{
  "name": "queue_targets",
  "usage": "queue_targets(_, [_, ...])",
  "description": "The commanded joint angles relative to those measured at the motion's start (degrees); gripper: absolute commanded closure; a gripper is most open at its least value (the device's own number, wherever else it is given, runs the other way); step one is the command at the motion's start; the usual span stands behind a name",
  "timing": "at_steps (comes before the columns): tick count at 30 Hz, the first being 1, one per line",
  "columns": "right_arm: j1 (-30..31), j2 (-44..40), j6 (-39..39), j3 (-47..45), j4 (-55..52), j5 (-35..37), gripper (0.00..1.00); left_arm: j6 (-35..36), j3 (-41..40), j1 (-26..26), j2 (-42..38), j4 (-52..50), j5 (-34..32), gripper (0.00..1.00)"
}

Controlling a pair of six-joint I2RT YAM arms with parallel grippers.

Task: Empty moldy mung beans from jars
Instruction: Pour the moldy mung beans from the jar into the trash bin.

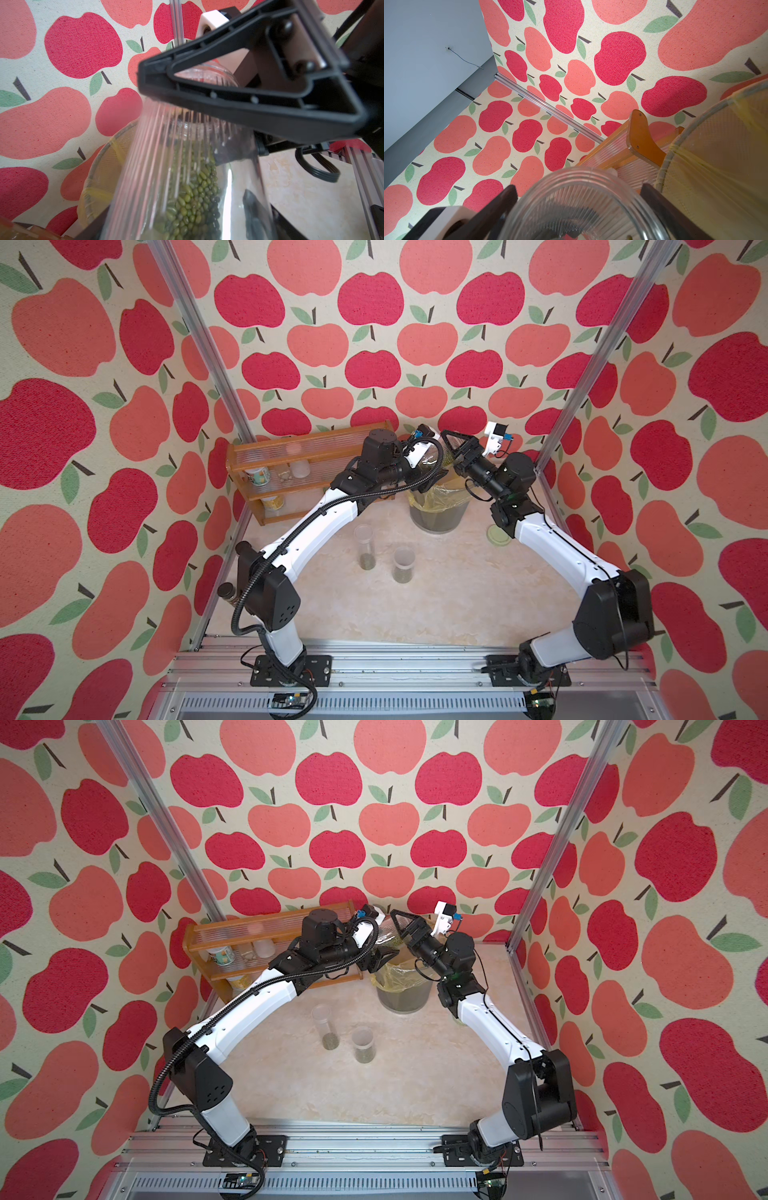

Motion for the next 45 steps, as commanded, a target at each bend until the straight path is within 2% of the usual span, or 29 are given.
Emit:
queue_targets(1, [1.0, 0.7, 0.1, 3.0, -0.3, -0.9, 0.15, 1.4, 1.0, -0.2, -1.8, 5.7, 1.4, 0.60])
queue_targets(6, [1.5, 0.9, -0.3, 3.5, -1.9, -1.2, 0.29, 1.7, 2.1, -0.2, -1.0, 5.5, 1.4, 0.60])
queue_targets(10, [1.6, 0.8, -0.7, 4.4, -3.9, -2.4, 0.26, 2.1, 3.0, -0.2, -0.5, 4.5, 0.8, 0.60])
queue_targets(14, [1.8, 0.1, -1.3, 3.8, -5.1, -1.3, 0.28, 2.1, 3.2, -0.2, -0.3, 4.6, 0.7, 0.58])
queue_targets(24, [1.5, -0.8, 4.1, 2.2, 0.9, 0.8, 0.40, 0.1, 1.7, -0.3, 0.2, 7.4, -3.5, 0.42])
queue_targets(26, [1.4, -1.3, 4.1, 2.3, 0.9, 1.2, 0.41, 0.0, 1.0, -0.3, 0.2, 8.8, -4.1, 0.31])
queue_targets(35, [0.5, -2.5, 6.6, 1.6, 3.0, 1.1, 0.41, 1.0, -3.8, -0.3, -1.3, 15.4, -5.2, 0.00])
queue_targets(45, [-0.5, -2.0, 10.4, 0.5, 7.5, 0.3, 0.41, -0.8, -11.4, 1.4, -5.0, 24.1, -3.3, 0.00])
